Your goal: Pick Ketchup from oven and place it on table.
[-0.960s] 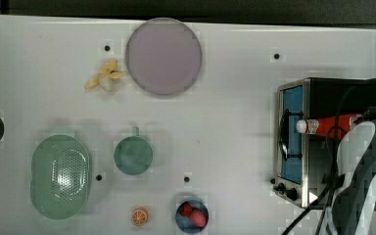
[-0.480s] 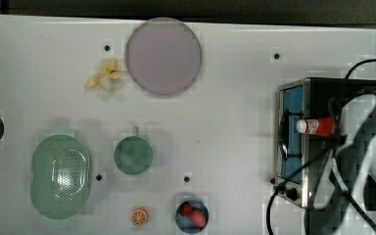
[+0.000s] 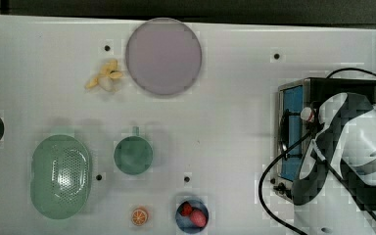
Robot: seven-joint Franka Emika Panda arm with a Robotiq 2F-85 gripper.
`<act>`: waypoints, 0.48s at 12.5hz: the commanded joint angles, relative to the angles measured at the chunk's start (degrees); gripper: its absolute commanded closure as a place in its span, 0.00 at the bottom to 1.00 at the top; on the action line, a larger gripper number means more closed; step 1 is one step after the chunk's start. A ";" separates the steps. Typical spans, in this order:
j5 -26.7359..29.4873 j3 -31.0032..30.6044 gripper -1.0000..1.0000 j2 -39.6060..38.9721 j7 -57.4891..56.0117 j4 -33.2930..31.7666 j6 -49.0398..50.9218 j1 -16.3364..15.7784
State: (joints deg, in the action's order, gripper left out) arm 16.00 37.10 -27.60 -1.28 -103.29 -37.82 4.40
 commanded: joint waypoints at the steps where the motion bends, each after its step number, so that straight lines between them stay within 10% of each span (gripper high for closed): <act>1: -0.50 0.06 0.28 1.81 2.20 1.83 -0.39 1.74; 6: -0.54 0.29 0.37 2.39 2.20 2.86 0.93 1.80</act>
State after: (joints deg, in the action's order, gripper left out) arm 16.06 36.65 -25.98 -1.28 -100.83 -36.40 5.71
